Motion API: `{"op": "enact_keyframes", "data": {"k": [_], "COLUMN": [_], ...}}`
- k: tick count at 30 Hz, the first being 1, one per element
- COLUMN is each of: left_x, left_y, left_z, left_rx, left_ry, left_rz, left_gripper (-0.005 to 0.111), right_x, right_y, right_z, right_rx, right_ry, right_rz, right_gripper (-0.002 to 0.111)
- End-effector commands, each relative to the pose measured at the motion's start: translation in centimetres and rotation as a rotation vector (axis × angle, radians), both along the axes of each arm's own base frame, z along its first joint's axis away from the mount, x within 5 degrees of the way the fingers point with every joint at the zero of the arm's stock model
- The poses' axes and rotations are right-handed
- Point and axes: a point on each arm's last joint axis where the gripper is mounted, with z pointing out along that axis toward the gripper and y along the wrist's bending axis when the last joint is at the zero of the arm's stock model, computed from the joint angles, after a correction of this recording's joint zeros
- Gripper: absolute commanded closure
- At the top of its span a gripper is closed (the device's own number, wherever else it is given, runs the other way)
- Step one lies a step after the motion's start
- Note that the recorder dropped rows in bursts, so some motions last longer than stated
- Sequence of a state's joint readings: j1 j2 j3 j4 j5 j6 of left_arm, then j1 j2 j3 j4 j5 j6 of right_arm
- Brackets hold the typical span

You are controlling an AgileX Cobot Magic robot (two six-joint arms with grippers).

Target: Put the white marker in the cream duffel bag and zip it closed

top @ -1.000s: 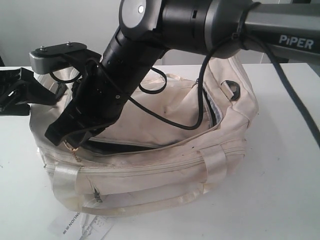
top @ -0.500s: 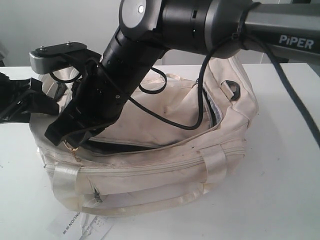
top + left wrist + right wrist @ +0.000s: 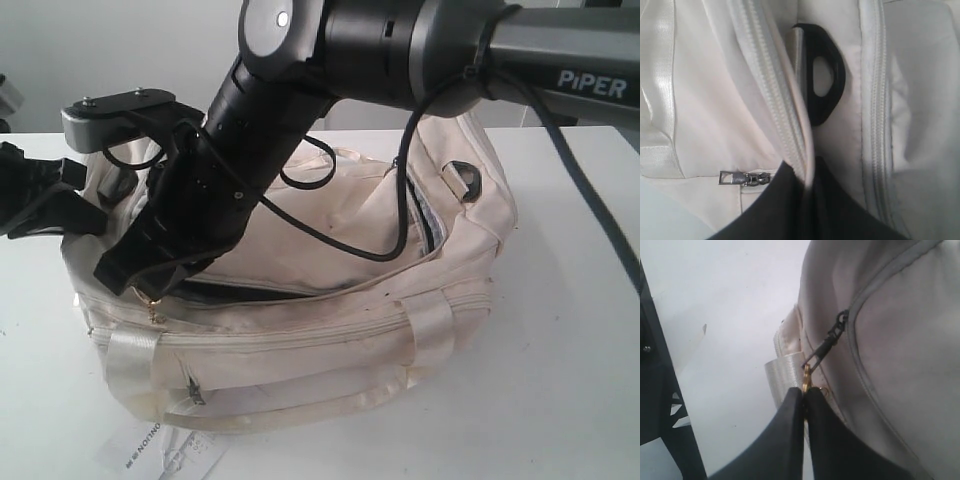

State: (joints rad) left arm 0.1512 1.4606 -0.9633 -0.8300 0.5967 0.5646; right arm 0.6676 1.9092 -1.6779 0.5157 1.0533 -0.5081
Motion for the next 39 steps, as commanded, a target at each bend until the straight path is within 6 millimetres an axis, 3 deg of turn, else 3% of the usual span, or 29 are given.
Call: {"op": "enact_keyframes", "data": {"k": [1, 39], "left_x": [-0.06, 0.08], "left_y": [-0.13, 0.01], "left_z": [-0.1, -0.08], "left_rx": [-0.006, 0.005], "left_ry": [-0.006, -0.019], "left_rz": [-0.001, 0.013], "left_gripper": [0.107, 0.107], "right_x": [-0.77, -1.32], "right_y": [-0.41, -1.23], "right_z": [0.31, -0.05], "right_rx": [-0.024, -0.123], "right_ry": [0.037, 0.078], "right_rz": [0.043, 0.084], "right_gripper": [0.108, 0.108]}}
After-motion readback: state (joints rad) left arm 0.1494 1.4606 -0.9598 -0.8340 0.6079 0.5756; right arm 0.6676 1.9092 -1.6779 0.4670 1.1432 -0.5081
